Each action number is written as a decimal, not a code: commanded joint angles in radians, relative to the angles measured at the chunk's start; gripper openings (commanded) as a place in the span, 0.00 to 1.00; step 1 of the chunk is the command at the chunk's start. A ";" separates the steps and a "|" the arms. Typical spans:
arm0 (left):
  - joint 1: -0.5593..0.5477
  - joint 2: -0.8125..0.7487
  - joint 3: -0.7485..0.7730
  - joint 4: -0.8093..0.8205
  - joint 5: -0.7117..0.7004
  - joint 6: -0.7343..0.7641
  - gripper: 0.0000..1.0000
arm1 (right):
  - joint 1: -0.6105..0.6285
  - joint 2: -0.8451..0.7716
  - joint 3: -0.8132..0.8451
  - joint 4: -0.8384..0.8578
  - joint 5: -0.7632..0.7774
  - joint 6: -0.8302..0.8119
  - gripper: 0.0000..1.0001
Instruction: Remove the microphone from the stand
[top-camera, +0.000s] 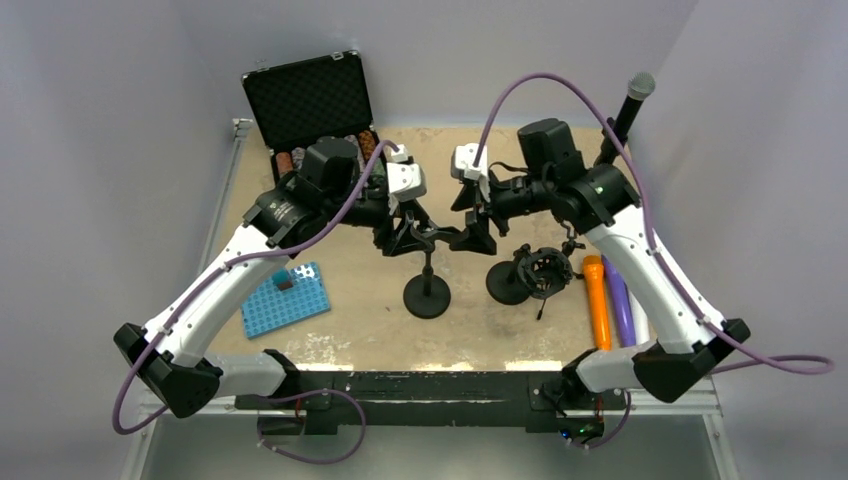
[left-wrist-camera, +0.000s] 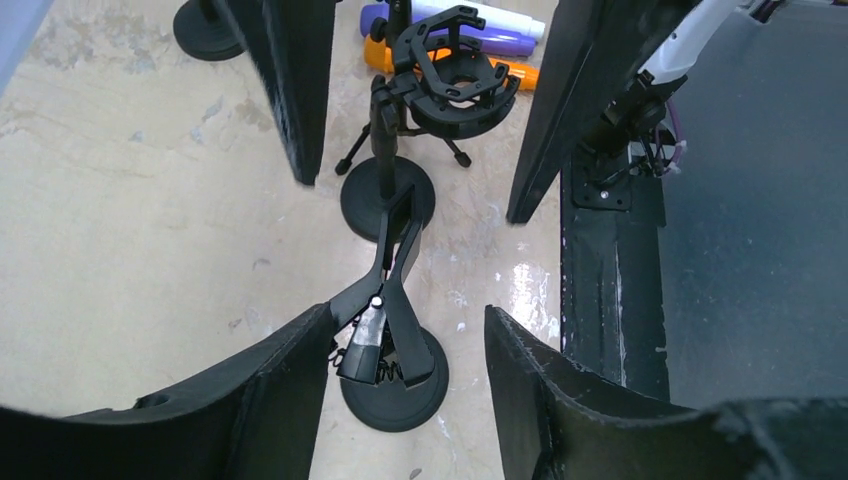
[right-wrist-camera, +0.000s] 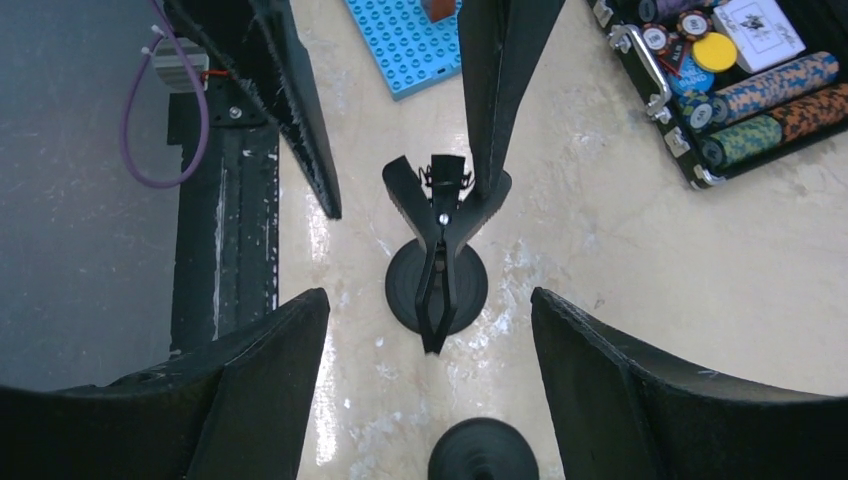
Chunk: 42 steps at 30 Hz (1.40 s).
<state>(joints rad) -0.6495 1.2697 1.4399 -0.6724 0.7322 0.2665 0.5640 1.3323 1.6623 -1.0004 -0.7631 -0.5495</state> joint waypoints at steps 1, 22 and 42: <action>0.008 -0.014 -0.033 0.067 0.067 -0.071 0.59 | 0.039 0.044 0.018 0.073 0.012 0.028 0.76; 0.018 -0.042 -0.346 0.278 0.031 -0.177 0.35 | 0.075 0.071 -0.120 0.078 0.020 0.016 0.00; 0.042 -0.087 -0.729 0.725 0.062 -0.462 0.37 | 0.182 0.172 0.055 -0.086 0.216 0.003 0.00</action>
<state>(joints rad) -0.5957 1.0687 0.8528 0.1886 0.7853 -0.0761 0.6933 1.4456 1.6745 -0.9657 -0.5907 -0.5148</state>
